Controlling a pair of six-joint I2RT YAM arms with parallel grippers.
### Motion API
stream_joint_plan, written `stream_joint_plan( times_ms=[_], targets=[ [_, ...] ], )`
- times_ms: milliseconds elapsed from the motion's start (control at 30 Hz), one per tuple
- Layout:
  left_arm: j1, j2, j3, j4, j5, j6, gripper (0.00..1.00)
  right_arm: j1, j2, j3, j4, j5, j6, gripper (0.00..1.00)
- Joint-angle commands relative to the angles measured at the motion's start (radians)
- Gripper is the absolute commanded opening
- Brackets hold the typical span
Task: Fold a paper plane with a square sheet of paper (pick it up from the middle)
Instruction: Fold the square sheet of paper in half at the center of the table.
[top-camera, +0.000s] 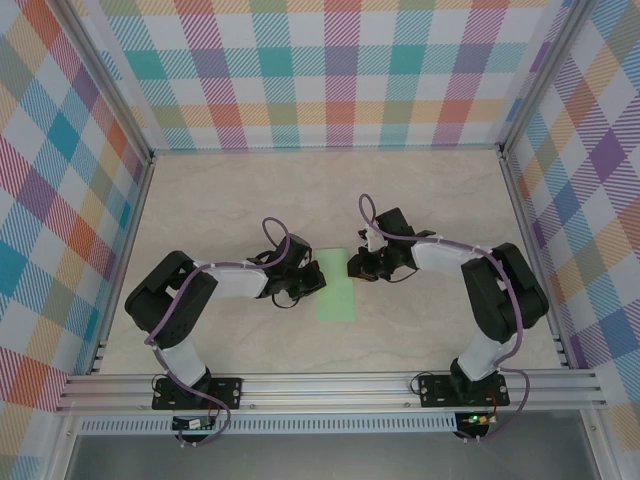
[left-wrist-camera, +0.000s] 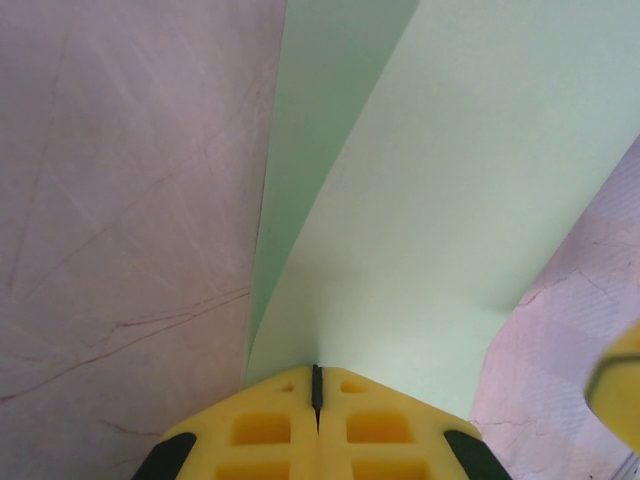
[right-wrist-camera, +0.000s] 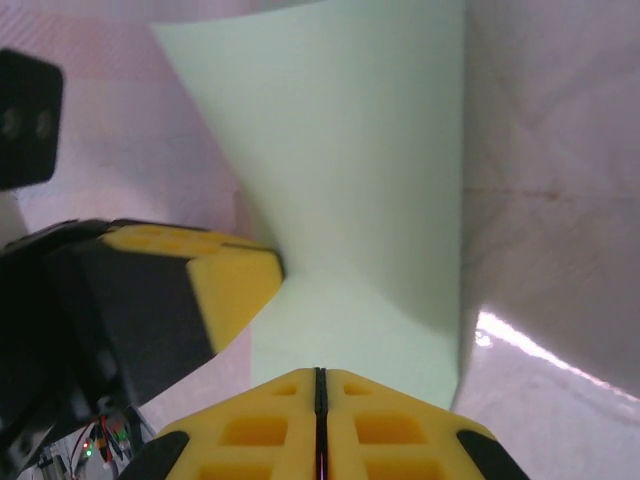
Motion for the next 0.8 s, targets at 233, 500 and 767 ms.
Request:
stream_joint_plan(
  times_ms=[233,500,767],
  targets=[
    [-0.01,0.033,-0.04,-0.121,-0.048,0.025,0.0,-0.019,0.099,0.005,0.0,0.0,-0.059,0.09],
    [-0.01,0.032,-0.041,-0.128,-0.048,0.028,0.0,-0.02,0.118,-0.021,-0.004,0.002,-0.046,0.09],
    [-0.01,0.024,-0.042,-0.14,-0.052,0.032,0.0,-0.026,0.058,0.064,-0.032,-0.052,-0.049,0.09]
  ],
)
